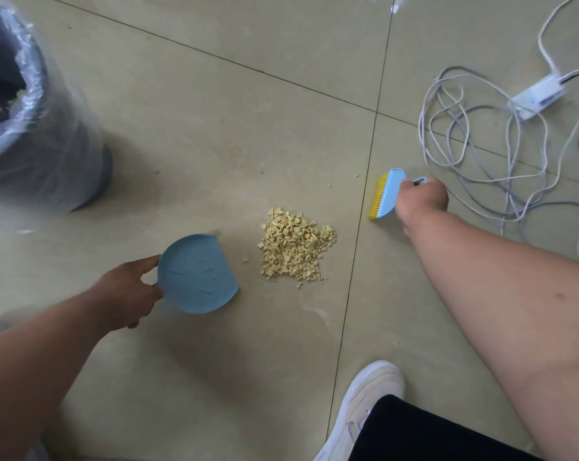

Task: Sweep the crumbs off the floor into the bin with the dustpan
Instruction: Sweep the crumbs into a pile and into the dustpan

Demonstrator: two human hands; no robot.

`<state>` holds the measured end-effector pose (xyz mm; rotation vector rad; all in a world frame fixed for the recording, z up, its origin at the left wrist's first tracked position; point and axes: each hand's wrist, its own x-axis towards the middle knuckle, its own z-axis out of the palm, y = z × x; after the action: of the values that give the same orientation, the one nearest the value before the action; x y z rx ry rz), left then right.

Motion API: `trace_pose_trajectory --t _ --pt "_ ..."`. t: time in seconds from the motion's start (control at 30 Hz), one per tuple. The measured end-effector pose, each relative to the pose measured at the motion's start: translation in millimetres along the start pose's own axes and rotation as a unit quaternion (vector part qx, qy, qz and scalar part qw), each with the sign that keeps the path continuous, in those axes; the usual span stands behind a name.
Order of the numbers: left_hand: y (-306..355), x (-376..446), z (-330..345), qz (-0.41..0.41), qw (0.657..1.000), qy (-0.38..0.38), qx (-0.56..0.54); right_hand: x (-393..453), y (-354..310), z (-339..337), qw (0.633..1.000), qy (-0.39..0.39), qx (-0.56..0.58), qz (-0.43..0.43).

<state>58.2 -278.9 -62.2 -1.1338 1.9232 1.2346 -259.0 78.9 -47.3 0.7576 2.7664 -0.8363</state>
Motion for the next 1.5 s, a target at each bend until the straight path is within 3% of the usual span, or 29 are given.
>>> trace_pose_trajectory --t 0.13,0.3,0.6,0.9,1.07,1.23,1.5 --pt "3.6 0.4 1.0 0.007 1.0 -0.003 0.007 0.3 -13.8 7.2 1.0 -0.016 0.001 -0.014" --pt "3.8 0.8 -0.8 0.007 1.0 -0.006 0.007 -2.9 -31.0 23.4 0.991 -0.034 -0.075 -0.108" --pt "0.7 5.3 -6.1 0.007 1.0 -0.01 0.002 -47.1 -35.9 43.5 0.914 -0.147 -0.206 -0.318" --pt "1.5 4.5 -6.0 0.011 1.0 -0.01 -0.011 -77.5 -51.6 49.5 0.888 -0.237 -0.203 -0.338" --pt "1.5 6.2 -6.1 0.014 1.0 -0.009 -0.005 -74.2 -70.8 51.4 0.897 -0.181 -0.201 -0.349" --pt "0.2 2.7 -6.4 0.015 1.0 -0.004 0.004 -82.8 -64.0 61.1 0.844 -0.191 -0.239 -0.441" --pt "-2.0 1.0 -7.4 0.005 1.0 -0.007 0.013 -118.3 -44.3 64.7 0.786 -0.278 -0.241 -0.497"
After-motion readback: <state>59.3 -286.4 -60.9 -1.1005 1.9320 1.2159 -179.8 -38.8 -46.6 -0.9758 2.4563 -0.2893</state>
